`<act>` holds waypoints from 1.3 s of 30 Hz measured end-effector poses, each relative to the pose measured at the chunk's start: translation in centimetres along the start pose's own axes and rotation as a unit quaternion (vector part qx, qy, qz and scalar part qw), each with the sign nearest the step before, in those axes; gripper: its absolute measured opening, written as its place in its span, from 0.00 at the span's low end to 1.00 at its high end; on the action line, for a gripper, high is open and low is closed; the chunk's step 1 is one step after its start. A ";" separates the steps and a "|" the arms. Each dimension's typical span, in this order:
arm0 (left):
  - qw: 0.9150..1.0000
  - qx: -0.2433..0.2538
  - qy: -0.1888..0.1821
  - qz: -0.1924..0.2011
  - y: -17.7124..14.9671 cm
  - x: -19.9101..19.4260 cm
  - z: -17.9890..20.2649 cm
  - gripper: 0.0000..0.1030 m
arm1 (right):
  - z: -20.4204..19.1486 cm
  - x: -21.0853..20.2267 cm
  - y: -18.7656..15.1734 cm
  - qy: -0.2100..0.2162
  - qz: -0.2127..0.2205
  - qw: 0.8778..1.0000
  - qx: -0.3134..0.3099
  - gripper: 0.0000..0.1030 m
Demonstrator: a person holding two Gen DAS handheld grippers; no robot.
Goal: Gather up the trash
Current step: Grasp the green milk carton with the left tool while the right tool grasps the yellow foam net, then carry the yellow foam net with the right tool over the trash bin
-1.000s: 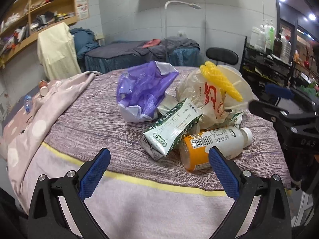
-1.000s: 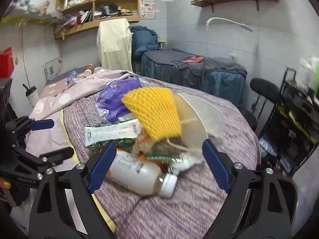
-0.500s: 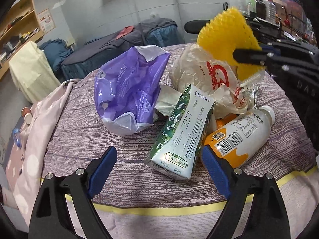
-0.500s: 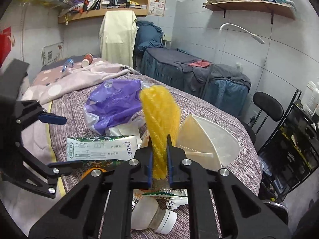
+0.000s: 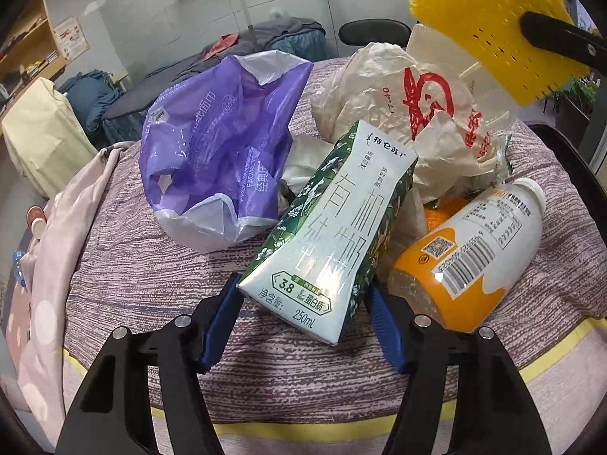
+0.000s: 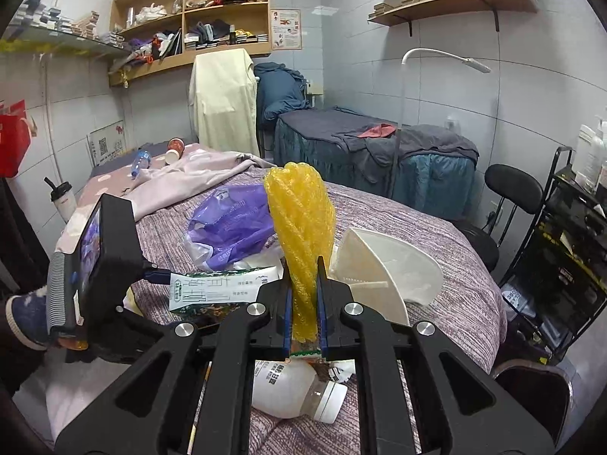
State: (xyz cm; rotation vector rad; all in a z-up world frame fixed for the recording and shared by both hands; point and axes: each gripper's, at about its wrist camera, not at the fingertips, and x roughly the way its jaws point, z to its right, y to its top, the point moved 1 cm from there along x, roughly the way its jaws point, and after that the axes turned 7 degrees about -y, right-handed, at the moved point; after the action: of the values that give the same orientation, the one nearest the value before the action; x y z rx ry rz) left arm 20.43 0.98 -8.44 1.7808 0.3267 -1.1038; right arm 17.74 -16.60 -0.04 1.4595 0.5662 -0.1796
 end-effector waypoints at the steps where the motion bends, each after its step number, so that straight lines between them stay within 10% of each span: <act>1: 1.000 -0.003 0.000 0.004 0.0 -0.2 0.0 0.59 | 0.2 -0.3 -0.1 0.002 0.000 1.000 0.004 0.10; 17: 0.994 -0.067 -0.006 0.087 -0.1 -4.4 1.2 0.52 | 2.0 -4.5 -2.6 0.018 0.011 0.999 0.050 0.10; 22: 0.991 -0.088 -0.016 0.096 1.2 -3.5 0.6 0.69 | 2.8 -5.2 -3.2 0.010 0.008 0.998 0.062 0.10; 28: 0.995 -0.076 -0.009 0.068 2.1 -1.5 1.7 0.50 | 4.0 -5.8 -3.7 0.000 0.008 0.997 0.071 0.10; 32: 0.997 -0.066 -0.013 0.041 2.1 -0.8 1.5 0.77 | 4.5 -6.1 -4.2 -0.005 0.005 0.997 0.076 0.10; 39: 0.998 -0.024 -0.048 -0.027 2.8 0.9 0.0 0.69 | 4.9 -6.1 -4.9 -0.003 -0.002 0.996 0.087 0.10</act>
State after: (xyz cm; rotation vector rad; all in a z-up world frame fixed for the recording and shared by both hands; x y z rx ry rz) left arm 22.71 -0.65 -7.45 1.6793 0.3425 -1.2058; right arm 11.60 -23.31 -1.47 1.6254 0.5598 -0.2408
